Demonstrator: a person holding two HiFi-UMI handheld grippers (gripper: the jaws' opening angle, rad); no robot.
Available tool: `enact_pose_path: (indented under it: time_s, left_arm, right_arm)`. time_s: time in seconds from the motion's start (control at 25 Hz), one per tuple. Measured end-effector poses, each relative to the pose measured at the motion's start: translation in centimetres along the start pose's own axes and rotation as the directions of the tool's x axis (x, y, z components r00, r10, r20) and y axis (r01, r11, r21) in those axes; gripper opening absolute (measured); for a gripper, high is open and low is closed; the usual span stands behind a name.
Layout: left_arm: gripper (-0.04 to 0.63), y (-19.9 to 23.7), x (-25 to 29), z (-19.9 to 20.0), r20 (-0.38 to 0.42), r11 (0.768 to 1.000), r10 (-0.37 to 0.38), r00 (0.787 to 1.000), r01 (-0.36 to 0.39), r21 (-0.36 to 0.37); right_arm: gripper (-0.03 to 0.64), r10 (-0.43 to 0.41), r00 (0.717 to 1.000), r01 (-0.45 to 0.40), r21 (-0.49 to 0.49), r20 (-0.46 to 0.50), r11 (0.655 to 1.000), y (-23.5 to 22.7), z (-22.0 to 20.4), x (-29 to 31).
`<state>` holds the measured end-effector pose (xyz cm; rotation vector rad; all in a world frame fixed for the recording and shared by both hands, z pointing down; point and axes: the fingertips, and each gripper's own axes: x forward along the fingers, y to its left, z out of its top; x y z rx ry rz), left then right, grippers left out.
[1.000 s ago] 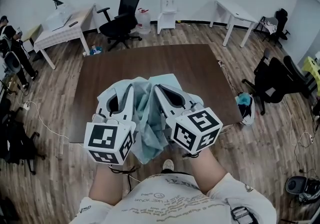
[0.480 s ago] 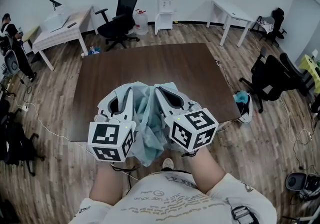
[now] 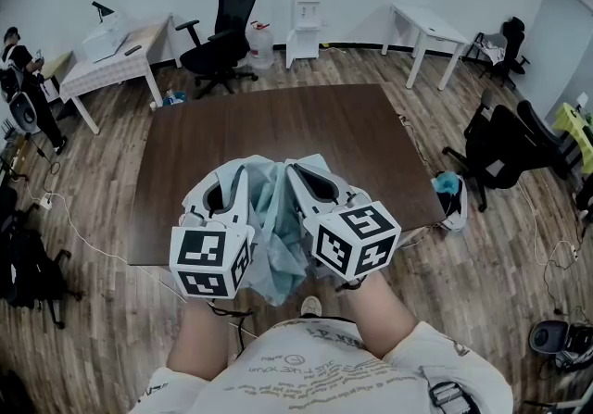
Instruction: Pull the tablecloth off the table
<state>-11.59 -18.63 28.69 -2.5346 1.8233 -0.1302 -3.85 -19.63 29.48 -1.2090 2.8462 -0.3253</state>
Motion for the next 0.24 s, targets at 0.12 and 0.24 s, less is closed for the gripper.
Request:
enact_pose_path:
  time_s: [0.12,0.24]
  left_arm:
    - [0.014,-0.17,0.17,-0.12,0.000,1.000,-0.003,1.000,0.003,0.007]
    - [0.014,-0.41,0.23,-0.30,-0.001,1.000,-0.005,1.000,0.005,0.011]
  right_arm:
    - [0.014,0.002,1.000,-0.002,0.002,-0.001,1.000,-0.14,-0.12,0.00]
    - [0.014,0.003,1.000,-0.003,0.006,-0.002,1.000,-0.31,-0.31,-0.16]
